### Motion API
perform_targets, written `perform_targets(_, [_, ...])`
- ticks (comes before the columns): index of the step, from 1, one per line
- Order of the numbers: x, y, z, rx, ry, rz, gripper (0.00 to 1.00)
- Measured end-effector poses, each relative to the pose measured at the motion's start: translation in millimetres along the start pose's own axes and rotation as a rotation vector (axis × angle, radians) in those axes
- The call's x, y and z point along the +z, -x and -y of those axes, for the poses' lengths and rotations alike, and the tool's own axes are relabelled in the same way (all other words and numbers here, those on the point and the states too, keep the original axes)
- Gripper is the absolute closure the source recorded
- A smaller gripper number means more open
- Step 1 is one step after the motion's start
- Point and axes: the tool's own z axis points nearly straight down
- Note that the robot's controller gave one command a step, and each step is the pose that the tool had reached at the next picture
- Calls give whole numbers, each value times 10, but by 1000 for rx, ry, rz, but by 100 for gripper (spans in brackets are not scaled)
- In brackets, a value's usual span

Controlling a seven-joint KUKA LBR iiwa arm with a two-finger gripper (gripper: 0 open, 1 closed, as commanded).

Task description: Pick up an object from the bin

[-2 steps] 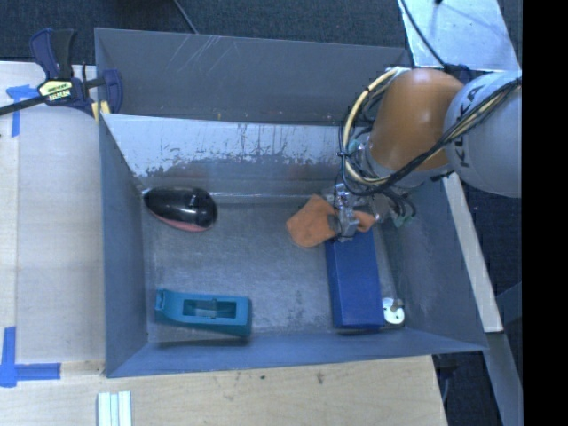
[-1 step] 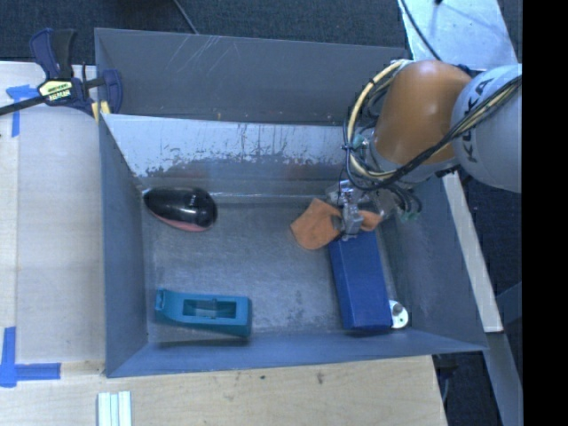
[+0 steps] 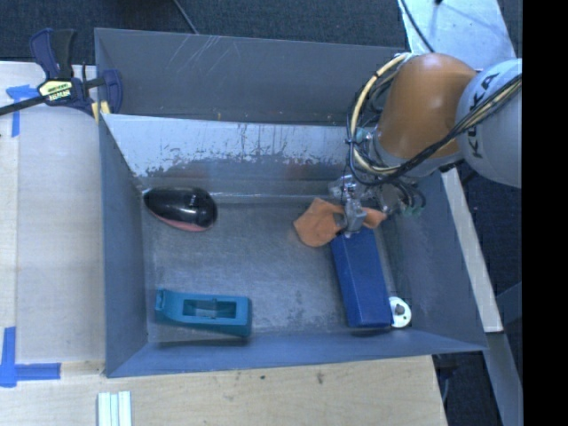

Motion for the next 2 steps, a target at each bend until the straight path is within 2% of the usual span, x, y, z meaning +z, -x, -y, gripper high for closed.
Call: perform_targets(2, [-118, -5, 0, 1, 1, -3, 100])
